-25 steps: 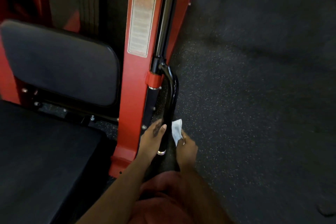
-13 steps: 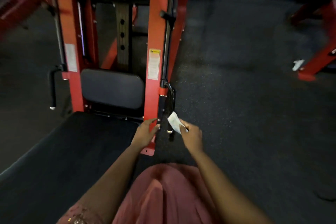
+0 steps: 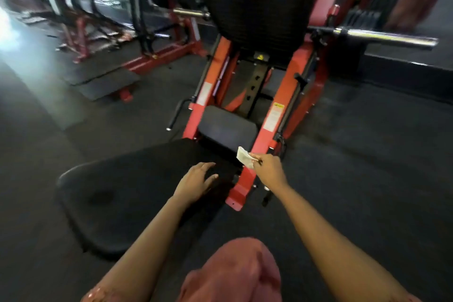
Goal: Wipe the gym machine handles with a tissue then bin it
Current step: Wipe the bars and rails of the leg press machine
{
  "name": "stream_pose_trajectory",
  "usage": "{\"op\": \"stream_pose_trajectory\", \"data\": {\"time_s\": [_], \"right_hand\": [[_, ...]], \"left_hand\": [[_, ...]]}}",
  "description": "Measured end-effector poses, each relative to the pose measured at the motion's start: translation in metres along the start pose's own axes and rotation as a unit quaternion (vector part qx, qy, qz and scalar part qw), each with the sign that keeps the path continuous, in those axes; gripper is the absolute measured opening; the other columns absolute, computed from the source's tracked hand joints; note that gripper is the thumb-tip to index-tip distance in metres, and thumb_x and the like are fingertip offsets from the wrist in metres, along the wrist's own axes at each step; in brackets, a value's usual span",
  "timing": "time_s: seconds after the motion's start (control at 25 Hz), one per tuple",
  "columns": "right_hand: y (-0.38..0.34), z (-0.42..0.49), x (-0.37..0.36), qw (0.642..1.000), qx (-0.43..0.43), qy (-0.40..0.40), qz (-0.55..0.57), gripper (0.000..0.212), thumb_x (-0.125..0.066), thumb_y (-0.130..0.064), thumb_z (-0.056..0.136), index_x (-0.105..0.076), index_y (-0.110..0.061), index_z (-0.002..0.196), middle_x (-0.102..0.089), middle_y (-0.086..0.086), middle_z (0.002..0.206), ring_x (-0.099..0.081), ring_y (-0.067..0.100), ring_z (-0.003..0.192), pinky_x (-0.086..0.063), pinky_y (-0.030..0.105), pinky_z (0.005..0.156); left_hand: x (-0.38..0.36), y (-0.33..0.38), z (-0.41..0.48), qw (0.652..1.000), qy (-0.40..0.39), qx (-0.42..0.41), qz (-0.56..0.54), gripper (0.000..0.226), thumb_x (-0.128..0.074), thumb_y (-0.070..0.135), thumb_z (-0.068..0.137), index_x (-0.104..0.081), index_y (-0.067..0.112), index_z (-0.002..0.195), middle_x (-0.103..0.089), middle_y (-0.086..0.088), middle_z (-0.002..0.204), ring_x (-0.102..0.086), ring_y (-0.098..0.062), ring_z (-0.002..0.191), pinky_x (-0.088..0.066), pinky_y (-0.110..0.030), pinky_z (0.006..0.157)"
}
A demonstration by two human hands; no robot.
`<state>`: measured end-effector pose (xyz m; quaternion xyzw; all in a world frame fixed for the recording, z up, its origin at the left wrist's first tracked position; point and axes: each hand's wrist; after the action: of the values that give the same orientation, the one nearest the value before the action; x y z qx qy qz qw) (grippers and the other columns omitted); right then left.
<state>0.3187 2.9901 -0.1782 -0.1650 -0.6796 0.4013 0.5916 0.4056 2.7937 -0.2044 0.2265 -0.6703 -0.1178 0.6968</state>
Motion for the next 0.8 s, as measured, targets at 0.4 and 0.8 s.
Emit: {"op": "stream_pose_trajectory", "data": {"time_s": [0.4, 0.8], "right_hand": [[-0.207, -0.097, -0.112, 0.958, 0.249, -0.140, -0.015, 0.035, -0.047, -0.006, 0.087, -0.063, -0.016, 0.117, -0.065, 0.004, 0.118, -0.059, 0.019, 0.111, -0.043, 0.027, 0.095], [-0.436, -0.210, -0.348, 0.891, 0.355, -0.282, 0.013, 0.028, -0.050, -0.018, 0.093, -0.061, -0.019, 0.118, -0.070, 0.007, 0.105, -0.064, 0.018, 0.095, -0.049, 0.027, 0.084]], "left_hand": [[0.144, -0.111, -0.232, 0.974, 0.145, 0.163, 0.056, 0.044, -0.048, 0.039, 0.093, -0.046, 0.022, 0.134, -0.047, 0.001, 0.136, -0.043, -0.016, 0.126, -0.037, -0.032, 0.103], [0.276, -0.333, -0.465, 0.932, 0.158, 0.301, 0.127, 0.047, -0.044, 0.043, 0.094, -0.041, 0.023, 0.136, -0.043, 0.002, 0.140, -0.040, -0.016, 0.128, -0.036, -0.030, 0.102]]}}
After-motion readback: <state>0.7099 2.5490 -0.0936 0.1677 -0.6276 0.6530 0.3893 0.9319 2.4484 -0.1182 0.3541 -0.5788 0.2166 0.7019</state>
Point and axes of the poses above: each hand's wrist, its own z-axis towards the middle knuckle, its own x-axis out of the back of the hand, y = z × x
